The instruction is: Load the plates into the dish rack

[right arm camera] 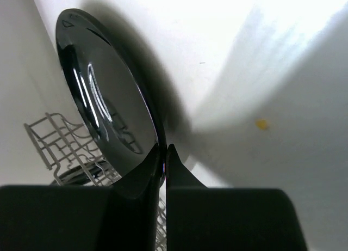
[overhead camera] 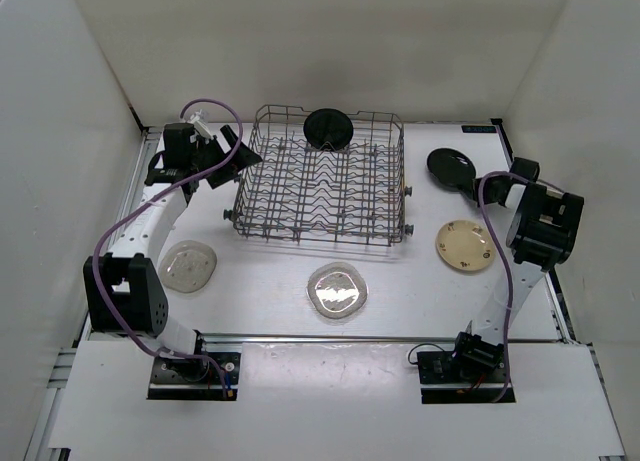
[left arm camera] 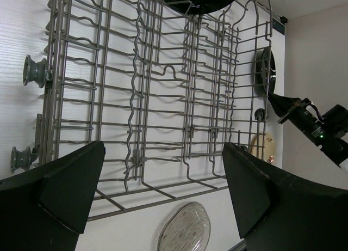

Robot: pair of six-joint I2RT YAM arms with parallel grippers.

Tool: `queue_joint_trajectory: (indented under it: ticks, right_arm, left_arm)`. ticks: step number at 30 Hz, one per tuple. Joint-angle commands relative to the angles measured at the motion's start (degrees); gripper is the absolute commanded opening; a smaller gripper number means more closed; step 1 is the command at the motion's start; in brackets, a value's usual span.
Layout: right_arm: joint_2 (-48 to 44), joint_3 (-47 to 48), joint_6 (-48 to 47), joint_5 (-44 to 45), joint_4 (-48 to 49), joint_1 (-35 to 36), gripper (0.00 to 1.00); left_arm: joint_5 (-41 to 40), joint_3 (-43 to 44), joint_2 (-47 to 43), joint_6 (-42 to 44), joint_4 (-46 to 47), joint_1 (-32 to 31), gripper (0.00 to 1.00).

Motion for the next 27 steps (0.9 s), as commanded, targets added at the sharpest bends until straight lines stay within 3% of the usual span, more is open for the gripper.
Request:
queue_joint_trajectory:
  ticks: [1, 4, 6, 9, 13, 15, 18, 21, 22, 25, 27]
  right_arm:
    - [-5.4, 8.1, -6.4, -0.9, -9.4, 0.8, 0.00]
    - [-10.8, 19.2, -14.9, 6.5, -23.8, 3.7, 0.00]
    - [-14.7, 25.5, -23.3, 16.6, -31.0, 6.3, 0.00]
    - [-16.7, 41.1, -33.1, 25.5, -37.3, 14.7, 0.00]
    - [-17.2, 48.1, -40.5, 28.5, -40.0, 22.5, 0.00]
    - [-16.7, 48.9, -44.2, 31.7, -40.0, 26.0, 0.00]
    - [-16.7, 44.4, -61.5, 37.0, -33.4, 36.5, 0.00]
    - [-14.5, 42.5, -71.2, 44.1, -29.4, 43.4, 0.00]
    - [-13.3, 41.3, -78.7, 47.5, -25.6, 45.1, 0.00]
    - [-9.9, 41.3, -92.0, 46.8, -24.1, 48.9, 0.00]
    - [-8.1, 42.4, -95.3, 45.0, -24.1, 50.1, 0.00]
  left_arm:
    - [-0.3, 0.9, -3.0, 0.6, 0.6, 0.2, 1.00]
    - [-0.3, 0.3, -5.3, 0.1, 0.6, 0.2, 1.00]
    - [-0.9, -1.1, -6.8, 0.1, 0.6, 0.2, 1.00]
    - [-0.9, -3.1, -8.9, 0.1, 0.6, 0.2, 1.00]
    - [-0.9, -6.0, -11.7, -0.5, 0.6, 0.8, 1.00]
    - [-0.9, -7.1, -12.3, -0.5, 0.6, 0.8, 1.00]
    - [-0.9, -9.9, -14.5, 0.1, 0.6, 0.8, 1.00]
    - [-0.9, -11.0, -15.8, 0.1, 0.6, 0.8, 1.00]
    - [-0.9, -11.8, -16.6, 0.1, 0.6, 1.3, 1.00]
    - [-0.9, -13.0, -17.2, 0.6, 0.6, 1.3, 1.00]
    - [-0.9, -13.5, -17.2, 0.6, 0.6, 1.8, 1.00]
